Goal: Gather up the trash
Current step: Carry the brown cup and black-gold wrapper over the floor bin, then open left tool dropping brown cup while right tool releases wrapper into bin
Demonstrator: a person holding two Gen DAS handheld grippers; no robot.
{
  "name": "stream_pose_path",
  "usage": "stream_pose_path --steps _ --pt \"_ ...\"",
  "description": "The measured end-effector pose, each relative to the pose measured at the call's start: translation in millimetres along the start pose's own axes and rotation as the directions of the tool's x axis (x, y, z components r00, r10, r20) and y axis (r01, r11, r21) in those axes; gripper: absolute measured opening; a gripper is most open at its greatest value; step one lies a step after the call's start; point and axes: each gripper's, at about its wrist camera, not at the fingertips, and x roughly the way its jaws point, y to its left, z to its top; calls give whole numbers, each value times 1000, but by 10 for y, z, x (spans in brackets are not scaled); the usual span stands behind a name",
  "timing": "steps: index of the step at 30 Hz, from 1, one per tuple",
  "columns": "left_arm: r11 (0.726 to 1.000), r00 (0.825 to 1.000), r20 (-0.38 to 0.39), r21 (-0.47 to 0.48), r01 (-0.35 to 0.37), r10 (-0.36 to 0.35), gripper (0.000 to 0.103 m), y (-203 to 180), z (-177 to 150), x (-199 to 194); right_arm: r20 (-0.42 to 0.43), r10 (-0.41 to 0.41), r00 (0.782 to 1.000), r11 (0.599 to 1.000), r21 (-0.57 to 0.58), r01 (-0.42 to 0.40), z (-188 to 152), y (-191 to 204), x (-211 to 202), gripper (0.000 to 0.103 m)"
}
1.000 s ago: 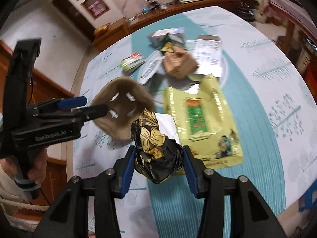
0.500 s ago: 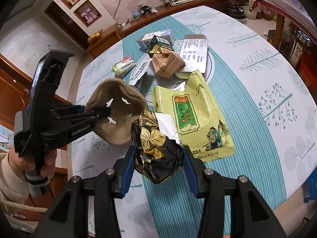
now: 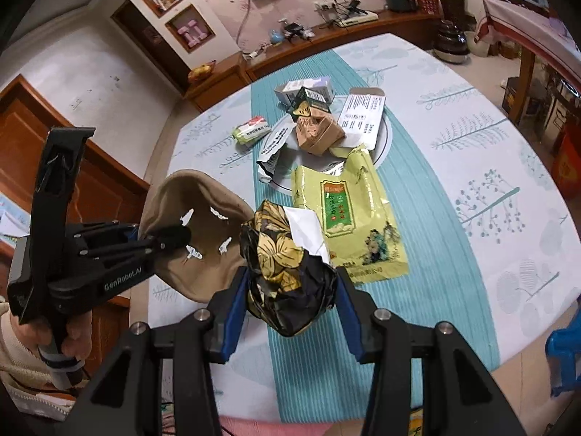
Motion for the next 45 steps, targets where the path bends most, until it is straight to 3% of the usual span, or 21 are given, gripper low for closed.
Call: stream_pose_path --steps 8,18,23,28,34,45 --pt "997 998 57 -77 -21 25 10 -861 -400 -461 12 50 999 994 -95 -49 -426 -381 -628 46" --pt "991 1000 9 -134 -10 11 10 -2218 -1008 -670 -33 52 998 991 -119 -55 -1165 -1324 -1424 46" --pt "992 1000 -5 -119 -31 31 10 -2588 -1204 -738 -74 46 996 992 -112 -54 -1487 -1656 -1575 46" --pt "992 998 -44 -113 -48 43 10 -2709 -1432 -652 -131 50 990 996 -71 -60 -1770 -1884 -1483 46" --pt "993 991 -126 -107 -48 35 10 -2740 -1785 -249 -207 46 977 998 -42 -55 -2025 -1938 -1162 46" --pt "989 974 -226 -141 -43 10 11 -2853 -2421 1231 -351 -39 936 999 -6 39 -2748 -2196 110 46"
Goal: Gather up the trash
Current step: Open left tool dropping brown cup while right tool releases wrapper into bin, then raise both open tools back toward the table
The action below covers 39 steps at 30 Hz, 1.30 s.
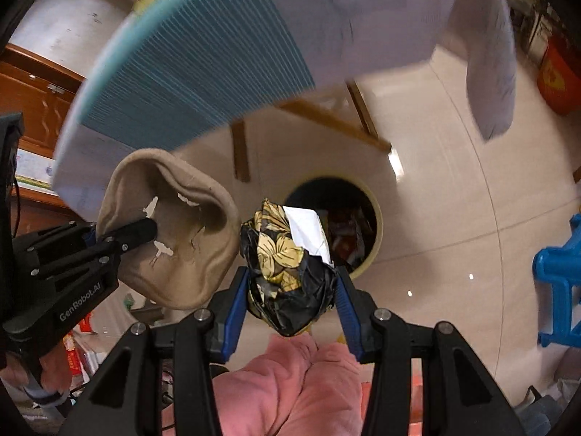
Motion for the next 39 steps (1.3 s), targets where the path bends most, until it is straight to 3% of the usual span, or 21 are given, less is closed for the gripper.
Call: stream_pose_path --steps 7,10,12,13,20,25,29,33,39 --pt "999 1000 -16 -27 26 -26 12 -87 42 923 -41 -46 998 998 39 48 -43 -244 797 46" --pt "999 1000 1 -27 20 -20 37 -127 81 1214 -48 -66 997 997 34 68 -15 -318 1086 46" --pt "1000 1000 8 -23 -1 1 59 -141 109 1331 -53 -72 996 997 30 74 8 -364 1263 46" --pt "1000 1000 12 -27 -7 8 62 -145 104 1377 -54 -76 996 997 27 78 20 -376 1330 46" --pt "997 1000 -12 -80 10 -11 64 65 36 1556 -56 -88 995 996 19 89 118 -392 1613 47" --pt "995 999 36 -98 -9 12 64 178 -24 1457 -52 -79 996 997 10 79 171 -262 1629 49" --pt "992 997 71 -121 -21 30 64 250 -68 1346 -52 -91 995 996 5 91 259 -248 1717 55" --pt "988 996 91 -153 -2 16 65 350 -74 1246 -38 -103 994 995 -5 103 310 -231 1729 76" --pt "981 996 93 -194 10 8 67 477 -100 1026 -28 -123 992 992 -21 122 376 -163 1627 77"
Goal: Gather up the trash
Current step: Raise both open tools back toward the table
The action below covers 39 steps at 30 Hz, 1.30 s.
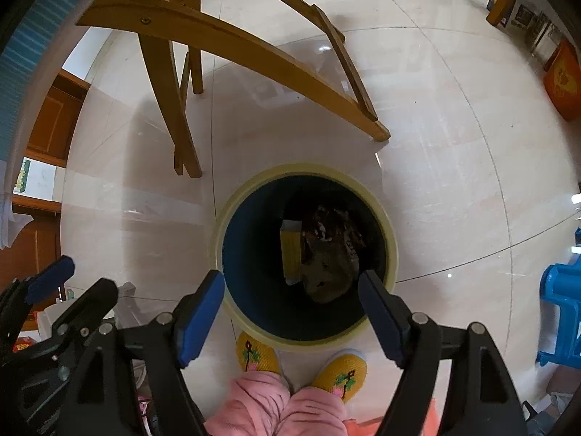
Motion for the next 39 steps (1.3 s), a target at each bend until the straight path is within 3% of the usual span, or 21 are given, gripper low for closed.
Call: stream_pose_path --steps 4,9,16,23,31,39 --pt "1000 1000 -3 -13 0 -1 67 59 -4 -284 -2 -7 1000 1000 -7 7 33 66 -179 77" --pt "1000 1000 9 -18 -1 1 67 71 -6 -923 -5 1 1000 1000 -21 -1 -22 193 -648 77" --pt "1000 997 74 14 13 -14 67 104 108 -1940 14 42 999 998 -37 -41 -124 394 -1639 77" --pt "1000 982 191 21 -12 8 67 178 236 -2874 88 82 993 992 -108 -72 -129 641 -2651 77" --pt "998 945 322 -37 -54 63 67 376 421 -3640 233 159 959 976 -185 -117 -41 802 -3605 77" --pt "992 886 450 -101 -73 111 73 408 612 -4210 335 204 920 959 -258 -119 81 827 -4096 77"
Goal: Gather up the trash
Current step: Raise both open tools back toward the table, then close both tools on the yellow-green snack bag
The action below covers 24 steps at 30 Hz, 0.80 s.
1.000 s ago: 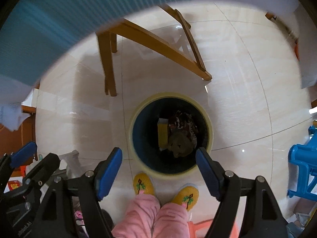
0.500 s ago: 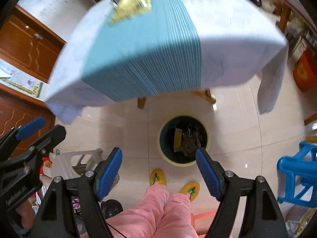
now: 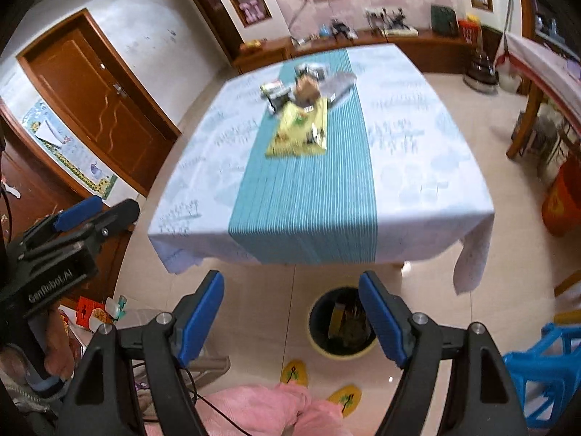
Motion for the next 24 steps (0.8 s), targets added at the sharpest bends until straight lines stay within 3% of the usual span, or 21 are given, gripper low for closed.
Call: stream_pose_path --steps 5,11,19,24 --pt "1000 999 37 1 -12 12 74 -21 150 -94 40 2 999 1000 -24 -1 213 -35 -109 77" --pt "1000 1000 10 2 6 -6 75 8 266 114 40 4 999 999 -45 -2 414 -5 -11 77" --pt "994 991 -83 -22 108 -109 75 204 634 913 21 -22 1000 999 -42 23 758 -15 409 77" --pt "980 962 -188 -21 197 -198 75 349 1101 1712 28 -73 997 997 19 72 1148 -72 800 77"
